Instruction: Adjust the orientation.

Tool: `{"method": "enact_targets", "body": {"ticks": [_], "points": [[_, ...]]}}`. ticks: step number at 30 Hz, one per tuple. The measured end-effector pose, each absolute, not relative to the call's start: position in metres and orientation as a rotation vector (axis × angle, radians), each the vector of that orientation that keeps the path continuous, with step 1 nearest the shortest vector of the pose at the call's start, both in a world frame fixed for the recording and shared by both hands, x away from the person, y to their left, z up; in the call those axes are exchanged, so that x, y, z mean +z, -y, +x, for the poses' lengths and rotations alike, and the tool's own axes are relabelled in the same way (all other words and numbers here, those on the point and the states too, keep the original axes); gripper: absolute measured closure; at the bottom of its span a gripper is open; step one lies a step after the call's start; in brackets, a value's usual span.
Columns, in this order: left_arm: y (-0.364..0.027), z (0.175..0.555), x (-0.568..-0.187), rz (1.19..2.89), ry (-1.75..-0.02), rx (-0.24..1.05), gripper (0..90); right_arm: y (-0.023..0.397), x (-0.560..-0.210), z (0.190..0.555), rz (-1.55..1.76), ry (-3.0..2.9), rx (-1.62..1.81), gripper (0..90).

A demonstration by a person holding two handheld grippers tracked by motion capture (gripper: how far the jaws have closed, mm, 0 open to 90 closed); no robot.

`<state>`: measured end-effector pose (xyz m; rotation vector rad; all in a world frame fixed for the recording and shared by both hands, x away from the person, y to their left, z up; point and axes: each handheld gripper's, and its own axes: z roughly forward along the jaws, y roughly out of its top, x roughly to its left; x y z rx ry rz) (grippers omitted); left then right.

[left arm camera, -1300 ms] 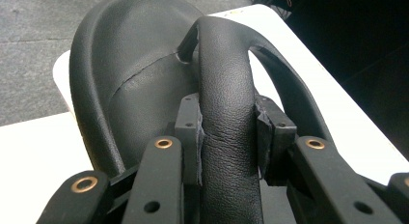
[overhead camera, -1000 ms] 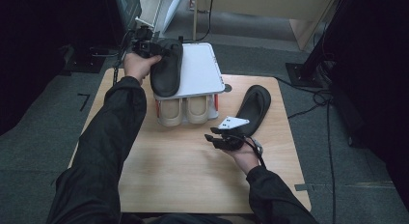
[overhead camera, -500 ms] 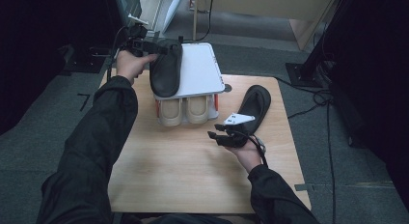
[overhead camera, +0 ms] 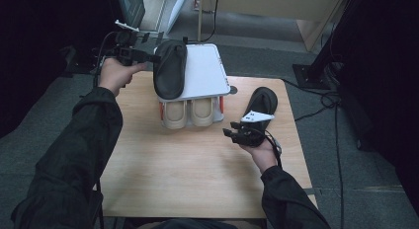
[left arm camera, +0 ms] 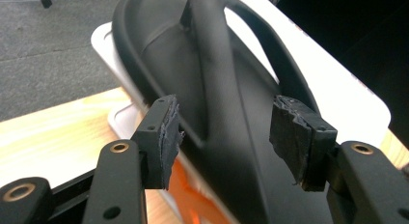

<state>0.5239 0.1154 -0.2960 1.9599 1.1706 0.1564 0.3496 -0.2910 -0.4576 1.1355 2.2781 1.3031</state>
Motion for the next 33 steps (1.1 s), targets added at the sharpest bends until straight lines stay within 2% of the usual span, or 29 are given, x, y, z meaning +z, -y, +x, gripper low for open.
{"method": "enact_targets", "body": {"ticks": [10,22,33], "points": [[-0.134,0.495,-0.308,1.955,-1.141,0.174,43.9,0.32,-0.462,0.36,1.216,-2.214,1.247,58.0],[-0.144,0.467,-0.336,1.955,-1.129,0.186,44.5,0.333,-0.47,0.372,1.316,-2.176,1.206,64.3],[-0.148,0.448,-0.353,1.979,-1.106,0.182,44.9,0.334,-0.485,0.385,1.366,-2.153,1.116,56.8]]}}
